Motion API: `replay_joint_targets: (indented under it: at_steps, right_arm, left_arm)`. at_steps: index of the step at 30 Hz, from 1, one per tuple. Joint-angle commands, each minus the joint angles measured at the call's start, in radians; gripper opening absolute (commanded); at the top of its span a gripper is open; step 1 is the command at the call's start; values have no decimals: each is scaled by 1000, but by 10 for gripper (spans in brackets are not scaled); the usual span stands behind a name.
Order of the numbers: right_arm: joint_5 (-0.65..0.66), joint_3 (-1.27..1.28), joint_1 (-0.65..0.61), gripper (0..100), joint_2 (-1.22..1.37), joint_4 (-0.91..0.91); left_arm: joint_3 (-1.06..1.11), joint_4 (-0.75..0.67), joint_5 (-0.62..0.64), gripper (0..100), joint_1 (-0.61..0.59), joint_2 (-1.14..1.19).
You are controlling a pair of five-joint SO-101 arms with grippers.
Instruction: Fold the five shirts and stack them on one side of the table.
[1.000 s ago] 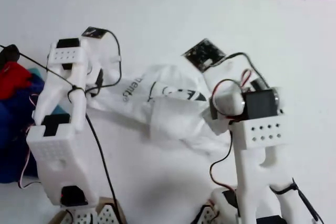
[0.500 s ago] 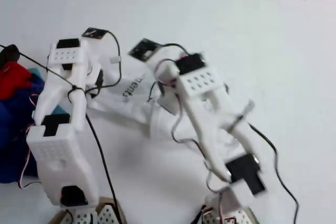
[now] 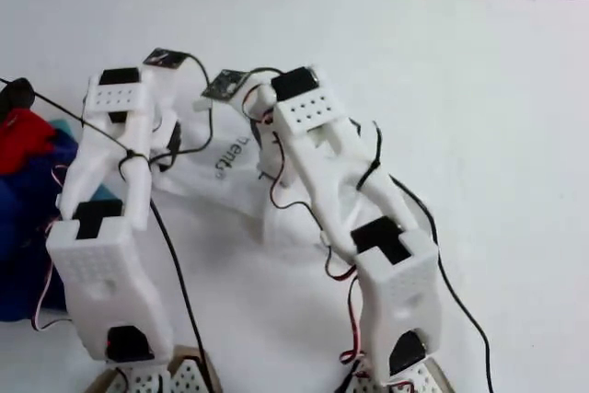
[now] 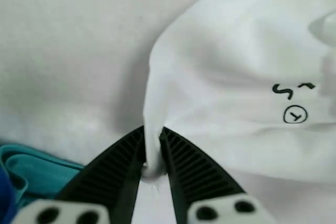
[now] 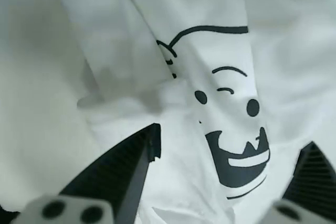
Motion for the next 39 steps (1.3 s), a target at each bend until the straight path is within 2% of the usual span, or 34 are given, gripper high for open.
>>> replay_joint_targets:
  at_steps: [1,6,25,27,33,39]
  right_arm:
    - [48,-41,-44,391,-4,22]
    - [68,-41,-71,391,-2,22]
    - [110,-101,-76,389,113,13]
    - [110,-117,-76,360,113,13]
    - [103,-114,-76,169,113,16]
    - [103,-114,-77,200,114,31]
  left_arm:
    - [-10,-12,20,27,2,-66]
    - [-12,-12,190,27,-38,-66]
    - [-5,-12,190,27,-52,-64]
    - [-5,-12,190,27,-52,-64]
    - [-5,-12,190,27,-52,-64]
    - [-8,-12,190,27,-52,-64]
